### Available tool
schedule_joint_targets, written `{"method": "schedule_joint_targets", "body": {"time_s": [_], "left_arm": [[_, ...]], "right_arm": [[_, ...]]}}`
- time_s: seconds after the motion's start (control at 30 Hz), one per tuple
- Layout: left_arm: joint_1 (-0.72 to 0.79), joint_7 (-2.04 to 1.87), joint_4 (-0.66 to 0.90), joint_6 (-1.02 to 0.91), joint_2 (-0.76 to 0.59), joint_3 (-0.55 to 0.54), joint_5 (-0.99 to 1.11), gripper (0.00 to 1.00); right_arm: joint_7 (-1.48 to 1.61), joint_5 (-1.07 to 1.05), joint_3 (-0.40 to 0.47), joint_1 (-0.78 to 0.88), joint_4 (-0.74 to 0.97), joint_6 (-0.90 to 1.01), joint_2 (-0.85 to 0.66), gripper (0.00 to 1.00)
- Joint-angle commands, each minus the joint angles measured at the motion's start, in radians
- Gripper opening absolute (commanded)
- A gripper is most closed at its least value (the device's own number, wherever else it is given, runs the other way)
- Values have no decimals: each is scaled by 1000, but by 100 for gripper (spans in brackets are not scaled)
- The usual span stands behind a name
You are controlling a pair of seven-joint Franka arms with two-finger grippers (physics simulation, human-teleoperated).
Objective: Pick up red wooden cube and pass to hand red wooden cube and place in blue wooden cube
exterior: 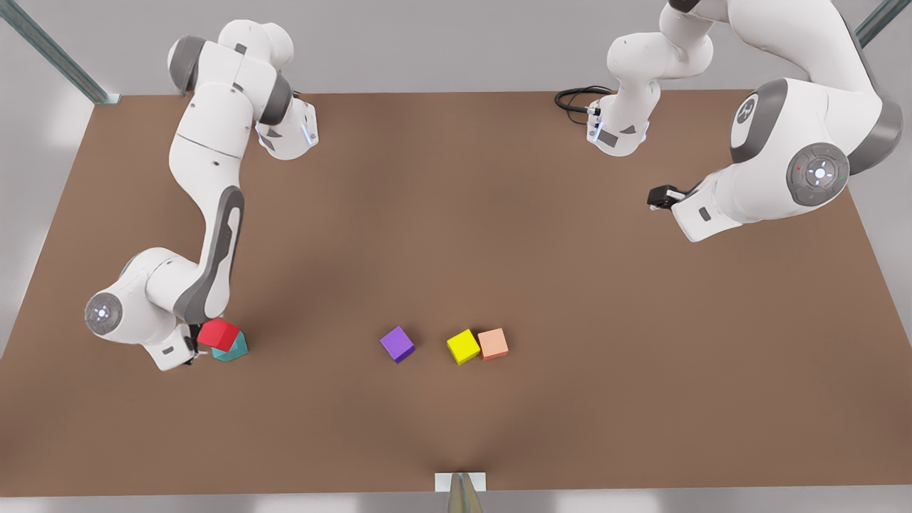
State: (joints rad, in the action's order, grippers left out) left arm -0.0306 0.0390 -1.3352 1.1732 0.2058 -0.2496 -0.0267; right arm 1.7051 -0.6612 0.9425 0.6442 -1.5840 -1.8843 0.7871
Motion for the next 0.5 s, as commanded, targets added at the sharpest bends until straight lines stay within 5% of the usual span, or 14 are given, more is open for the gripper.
{"method": "schedule_joint_targets", "body": {"time_s": [0.0, 0.07, 0.17, 0.27, 0.33, 0.37, 0.4, 0.43, 0.47], "left_arm": [[-3, -17, -1, -9, 0, 0, 1, 100], [-5, -17, -1, -9, 1, 0, 2, 100], [-5, -19, -2, -10, 1, 0, 2, 100], [6, -54, -4, 129, 3, -2, 7, 100], [11, -83, -9, 175, 4, -2, 8, 100], [11, -83, -10, 174, 4, -2, 8, 100], [12, -83, -12, 174, 6, -2, 8, 100], [12, -83, -12, 172, 6, -2, 8, 100], [12, -83, -12, 169, 6, -2, 8, 100]], "right_arm": [[-16, 0, 15, 11, 1, 119, -29, 100], [-97, 0, 33, 22, 13, 223, -74, 100], [-711, -35, 38, 8, 176, 582, -88, 100], [-1133, -60, 30, 2, 160, 672, -48, 100], [-1421, -37, -50, -15, 180, 685, -68, 100], [-1493, 226, -299, -170, 335, 665, -81, 100], [-1689, 512, -637, -363, 340, 571, -176, 100], [-1826, 646, -813, -471, 263, 525, -304, 100], [-1828, 654, -873, -547, 228, 513, -408, 100]]}}
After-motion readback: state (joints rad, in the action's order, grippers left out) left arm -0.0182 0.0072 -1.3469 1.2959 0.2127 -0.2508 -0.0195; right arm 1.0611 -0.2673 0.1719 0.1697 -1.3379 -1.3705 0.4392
